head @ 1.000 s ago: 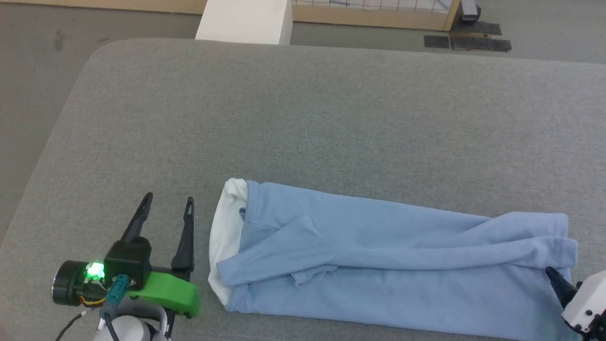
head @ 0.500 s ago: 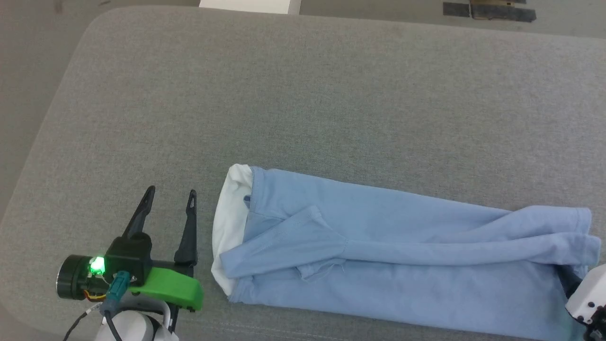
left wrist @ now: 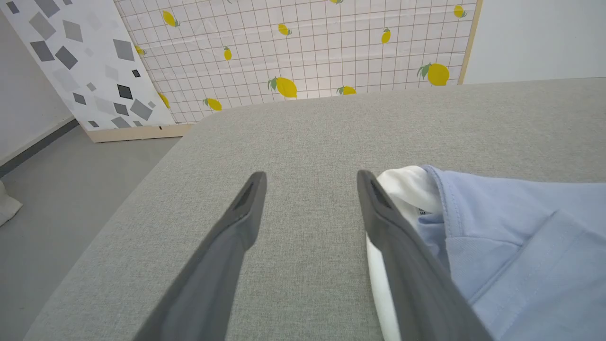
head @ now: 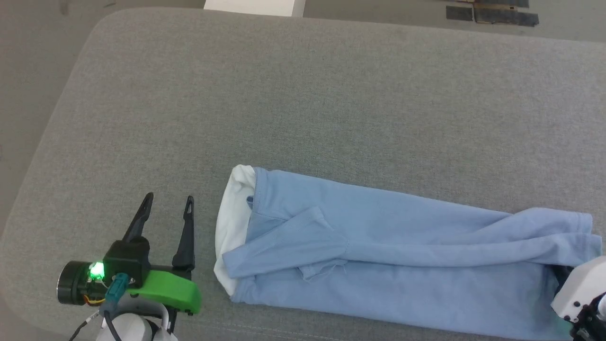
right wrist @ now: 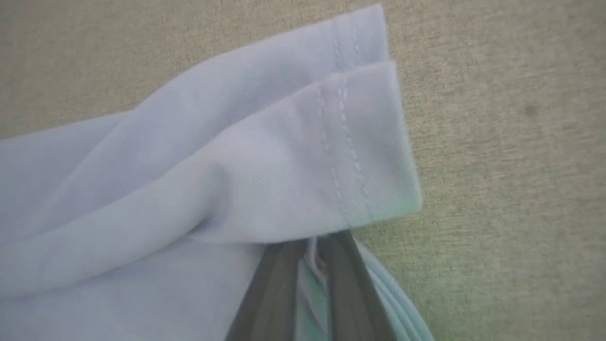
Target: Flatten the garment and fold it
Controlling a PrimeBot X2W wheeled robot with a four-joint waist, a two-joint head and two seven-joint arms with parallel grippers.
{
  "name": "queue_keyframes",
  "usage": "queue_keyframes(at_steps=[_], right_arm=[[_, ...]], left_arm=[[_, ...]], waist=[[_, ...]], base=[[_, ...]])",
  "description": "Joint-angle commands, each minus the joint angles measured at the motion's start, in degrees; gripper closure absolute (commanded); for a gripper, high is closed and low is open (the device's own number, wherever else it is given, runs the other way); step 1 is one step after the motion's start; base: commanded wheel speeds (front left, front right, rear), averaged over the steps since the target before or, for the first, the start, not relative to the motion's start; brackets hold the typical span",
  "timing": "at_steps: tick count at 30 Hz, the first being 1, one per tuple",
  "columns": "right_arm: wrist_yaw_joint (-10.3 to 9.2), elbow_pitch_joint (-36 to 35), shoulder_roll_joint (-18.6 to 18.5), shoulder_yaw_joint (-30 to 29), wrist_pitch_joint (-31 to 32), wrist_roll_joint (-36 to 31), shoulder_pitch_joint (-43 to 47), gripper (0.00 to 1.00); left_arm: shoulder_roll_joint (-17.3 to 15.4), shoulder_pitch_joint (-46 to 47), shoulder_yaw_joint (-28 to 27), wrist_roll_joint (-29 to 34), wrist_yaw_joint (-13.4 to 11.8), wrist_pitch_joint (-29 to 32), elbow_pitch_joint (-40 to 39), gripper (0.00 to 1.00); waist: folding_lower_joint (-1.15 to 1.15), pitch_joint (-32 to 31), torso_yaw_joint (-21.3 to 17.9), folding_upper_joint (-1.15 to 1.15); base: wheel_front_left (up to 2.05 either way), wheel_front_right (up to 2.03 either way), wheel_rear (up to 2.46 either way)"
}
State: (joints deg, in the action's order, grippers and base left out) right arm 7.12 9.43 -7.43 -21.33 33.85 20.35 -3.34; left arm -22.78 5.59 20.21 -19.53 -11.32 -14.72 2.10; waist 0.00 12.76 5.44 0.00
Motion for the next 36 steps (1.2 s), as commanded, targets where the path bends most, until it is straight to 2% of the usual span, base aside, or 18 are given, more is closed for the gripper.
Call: queue_keyframes(at_steps=[1,6,12,16,22,28,32,36], right_arm=[[0.36,0.5,-0.2,-0.1,-0.5,0.5,0.9,1.0],[0.36,1.1,-3.7,-5.0,-3.2,1.2,-0.1,1.0],[0.36,5.2,-9.1,-11.2,-5.8,0.3,-1.4,1.0],[0.36,7.5,-12.1,-11.8,-6.9,0.3,-1.7,1.0],[0.36,4.0,-14.7,-5.4,-5.2,3.6,0.5,1.0],[0.36,-5.6,-15.7,2.8,0.0,6.9,5.2,1.0],[0.36,-12.6,-15.1,7.5,4.7,9.1,7.7,1.0],[0.36,-18.4,-12.2,11.5,9.8,11.0,7.9,1.0]], left_arm=[[0.5,-0.8,-0.5,0.6,0.4,-0.3,0.2,0.0],[1.2,-1.3,-1.2,1.1,1.2,-0.3,0.7,0.0],[1.8,-1.5,-1.8,1.4,2.2,-0.3,1.3,0.0],[2.2,-2.0,-2.2,1.4,2.6,-0.3,1.9,0.0],[2.9,-3.2,-3.0,1.0,3.0,-0.3,2.7,0.0],[3.7,-4.1,-3.1,0.9,3.5,-0.3,3.5,0.0],[4.4,-4.2,-3.0,1.0,3.7,-0.3,3.8,0.0],[4.9,-4.6,-3.0,1.1,3.8,-0.3,3.9,0.0]], waist=[[0.0,-0.7,-0.3,0.0],[0.0,-1.7,-0.5,0.0],[0.0,-2.6,-0.7,0.0],[0.0,-3.7,-1.0,0.0],[0.0,-6.4,-1.6,0.0],[0.0,-8.7,-1.5,0.0],[0.0,-9.6,-0.8,0.0],[0.0,-10.2,0.2,0.0]], base=[[0.0,0.0,0.0],[0.0,0.0,0.0],[0.0,0.0,0.0],[0.0,0.0,0.0],[0.0,0.0,0.0],[0.0,0.0,0.0],[0.0,0.0,0.0],[0.0,0.0,0.0]])
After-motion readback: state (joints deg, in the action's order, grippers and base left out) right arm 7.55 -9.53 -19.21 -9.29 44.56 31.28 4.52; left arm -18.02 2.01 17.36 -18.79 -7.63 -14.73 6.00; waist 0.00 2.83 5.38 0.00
